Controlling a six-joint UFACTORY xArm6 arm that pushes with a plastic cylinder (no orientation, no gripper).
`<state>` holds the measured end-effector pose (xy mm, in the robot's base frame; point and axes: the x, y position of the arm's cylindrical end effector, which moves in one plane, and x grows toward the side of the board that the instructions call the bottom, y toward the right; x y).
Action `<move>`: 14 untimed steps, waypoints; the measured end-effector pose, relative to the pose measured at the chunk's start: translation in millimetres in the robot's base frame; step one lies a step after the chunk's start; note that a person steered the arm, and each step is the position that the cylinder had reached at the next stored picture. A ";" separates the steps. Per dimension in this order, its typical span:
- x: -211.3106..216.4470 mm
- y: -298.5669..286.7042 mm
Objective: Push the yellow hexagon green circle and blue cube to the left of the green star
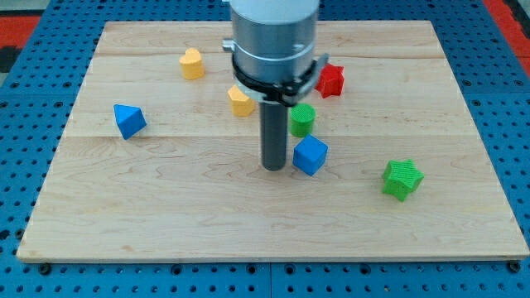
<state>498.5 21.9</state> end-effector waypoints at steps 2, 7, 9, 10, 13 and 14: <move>14.3 6.4; -129.7 -85.6; -82.5 -1.6; -56.0 51.1; 32.7 20.1; -37.7 13.7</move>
<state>460.8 35.5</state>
